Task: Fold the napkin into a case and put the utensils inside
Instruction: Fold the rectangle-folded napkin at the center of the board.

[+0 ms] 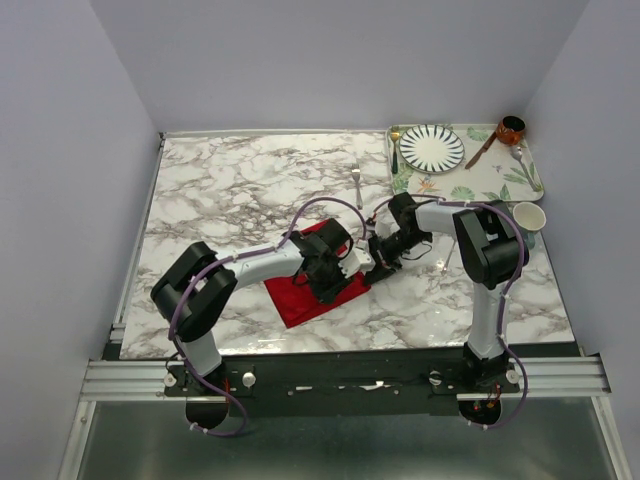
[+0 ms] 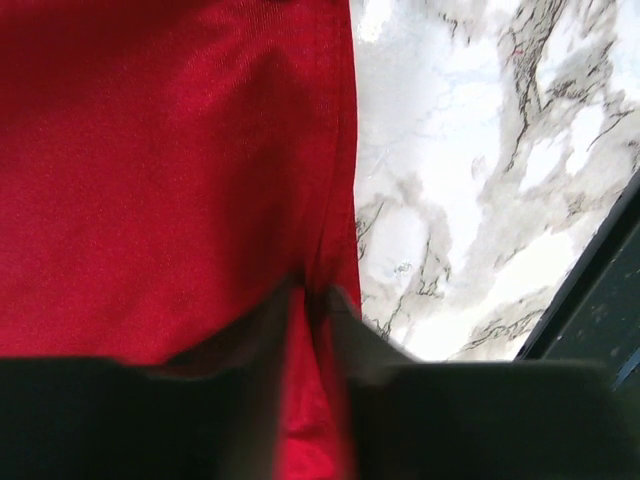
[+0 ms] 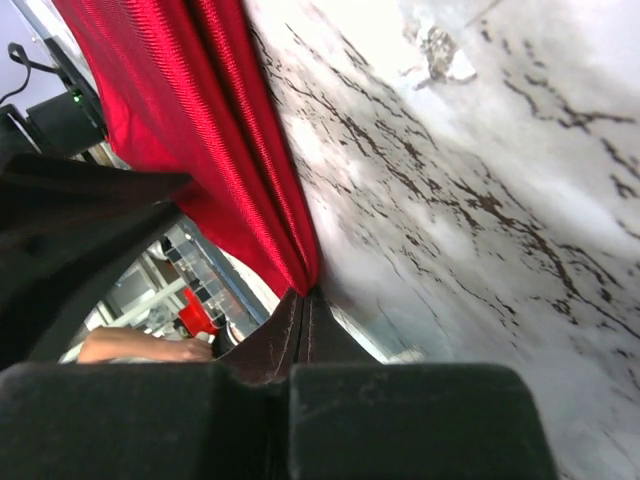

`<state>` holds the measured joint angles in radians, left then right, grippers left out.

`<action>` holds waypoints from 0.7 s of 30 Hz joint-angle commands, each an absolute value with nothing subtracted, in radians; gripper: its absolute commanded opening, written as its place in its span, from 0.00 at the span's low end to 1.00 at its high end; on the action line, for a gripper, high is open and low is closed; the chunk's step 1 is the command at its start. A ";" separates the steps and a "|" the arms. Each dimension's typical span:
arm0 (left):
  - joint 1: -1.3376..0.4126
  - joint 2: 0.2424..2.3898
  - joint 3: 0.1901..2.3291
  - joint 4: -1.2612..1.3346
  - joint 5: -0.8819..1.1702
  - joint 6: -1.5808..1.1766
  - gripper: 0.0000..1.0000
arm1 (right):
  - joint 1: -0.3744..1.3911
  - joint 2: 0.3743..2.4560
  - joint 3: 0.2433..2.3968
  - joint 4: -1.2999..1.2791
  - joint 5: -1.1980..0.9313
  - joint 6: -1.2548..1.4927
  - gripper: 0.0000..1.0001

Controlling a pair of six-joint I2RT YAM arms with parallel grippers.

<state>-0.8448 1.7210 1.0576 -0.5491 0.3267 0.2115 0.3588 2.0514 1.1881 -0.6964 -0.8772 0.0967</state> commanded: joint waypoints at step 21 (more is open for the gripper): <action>-0.192 1.310 0.893 -0.085 0.805 -0.331 0.99 | 0.362 2.129 1.514 -0.919 -0.549 -0.146 0.01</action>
